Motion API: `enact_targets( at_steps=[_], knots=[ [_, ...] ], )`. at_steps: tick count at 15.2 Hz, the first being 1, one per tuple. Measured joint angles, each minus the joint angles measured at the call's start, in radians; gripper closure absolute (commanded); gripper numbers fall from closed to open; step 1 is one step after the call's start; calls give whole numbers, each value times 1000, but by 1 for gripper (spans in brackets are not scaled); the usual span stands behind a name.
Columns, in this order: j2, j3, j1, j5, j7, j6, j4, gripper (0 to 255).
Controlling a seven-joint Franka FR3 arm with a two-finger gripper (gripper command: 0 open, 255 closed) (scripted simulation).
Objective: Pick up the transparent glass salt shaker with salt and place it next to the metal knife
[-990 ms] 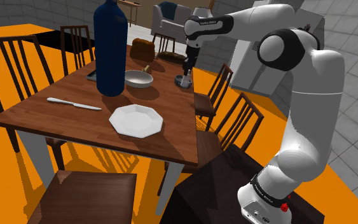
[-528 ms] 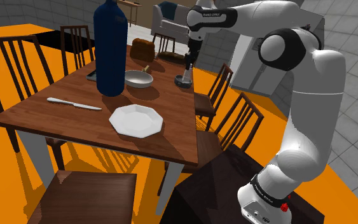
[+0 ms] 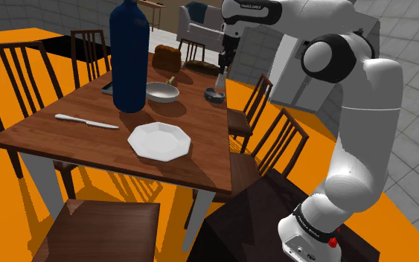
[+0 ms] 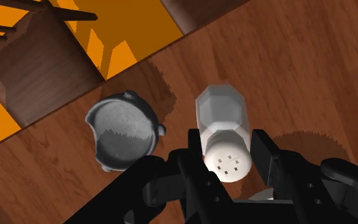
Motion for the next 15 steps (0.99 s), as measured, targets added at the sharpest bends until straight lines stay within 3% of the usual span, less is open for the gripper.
enact_targets(
  at_steps=[5, 15],
  knots=[
    [8, 2, 5, 0, 8, -57, 64, 255],
    [-108, 54, 161, -40, 207, 39, -159, 255]
  ],
)
